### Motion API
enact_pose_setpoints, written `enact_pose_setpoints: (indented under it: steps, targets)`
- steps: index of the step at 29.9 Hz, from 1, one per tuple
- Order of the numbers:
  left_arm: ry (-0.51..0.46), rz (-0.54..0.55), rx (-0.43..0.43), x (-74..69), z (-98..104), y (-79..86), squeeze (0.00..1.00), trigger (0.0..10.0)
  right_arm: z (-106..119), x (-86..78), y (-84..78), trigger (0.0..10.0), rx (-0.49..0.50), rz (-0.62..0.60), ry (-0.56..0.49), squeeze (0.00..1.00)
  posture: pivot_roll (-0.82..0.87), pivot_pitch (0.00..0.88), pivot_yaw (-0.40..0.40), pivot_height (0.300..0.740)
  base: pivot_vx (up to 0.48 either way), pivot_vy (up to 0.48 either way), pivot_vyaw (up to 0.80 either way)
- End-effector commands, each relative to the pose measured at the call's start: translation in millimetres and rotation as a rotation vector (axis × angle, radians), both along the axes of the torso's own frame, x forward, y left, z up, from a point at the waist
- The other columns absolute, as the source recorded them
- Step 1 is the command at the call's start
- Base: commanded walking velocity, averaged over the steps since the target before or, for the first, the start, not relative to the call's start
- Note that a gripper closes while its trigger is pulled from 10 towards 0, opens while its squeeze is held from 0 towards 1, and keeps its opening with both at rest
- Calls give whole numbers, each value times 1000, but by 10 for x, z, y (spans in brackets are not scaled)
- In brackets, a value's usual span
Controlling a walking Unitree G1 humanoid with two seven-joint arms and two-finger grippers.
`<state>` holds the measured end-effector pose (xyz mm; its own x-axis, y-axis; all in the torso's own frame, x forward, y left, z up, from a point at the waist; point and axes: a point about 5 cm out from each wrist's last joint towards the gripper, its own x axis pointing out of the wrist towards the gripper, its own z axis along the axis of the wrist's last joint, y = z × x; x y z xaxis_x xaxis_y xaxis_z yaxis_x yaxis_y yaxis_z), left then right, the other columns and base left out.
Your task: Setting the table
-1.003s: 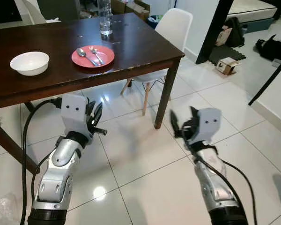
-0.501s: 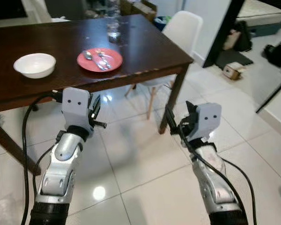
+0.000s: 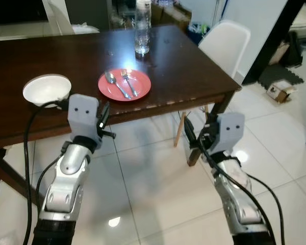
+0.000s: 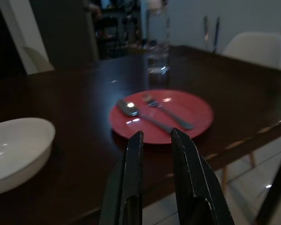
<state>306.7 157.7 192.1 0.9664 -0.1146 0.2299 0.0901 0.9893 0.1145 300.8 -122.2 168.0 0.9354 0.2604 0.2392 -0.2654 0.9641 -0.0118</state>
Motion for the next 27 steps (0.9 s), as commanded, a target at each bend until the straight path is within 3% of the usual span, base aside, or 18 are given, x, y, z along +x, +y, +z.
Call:
enact_pose_setpoints:
  steps: [1,14,27]
  targets:
    - [8,0,4,0,-24,-14,0,10000,-45,-14,-41,10000,2,-6,27,0,-5,28,41,740,454,0,0]
    - [5,2,6,-4,-22,-7,0,10000,39,-78,78,10000,26,115,26,0,-1,31,42,740,441,0,0]
    - [7,4,7,-13,-19,-1,0,10000,203,-181,181,10000,178,300,48,0,-1,41,45,740,428,0,0]
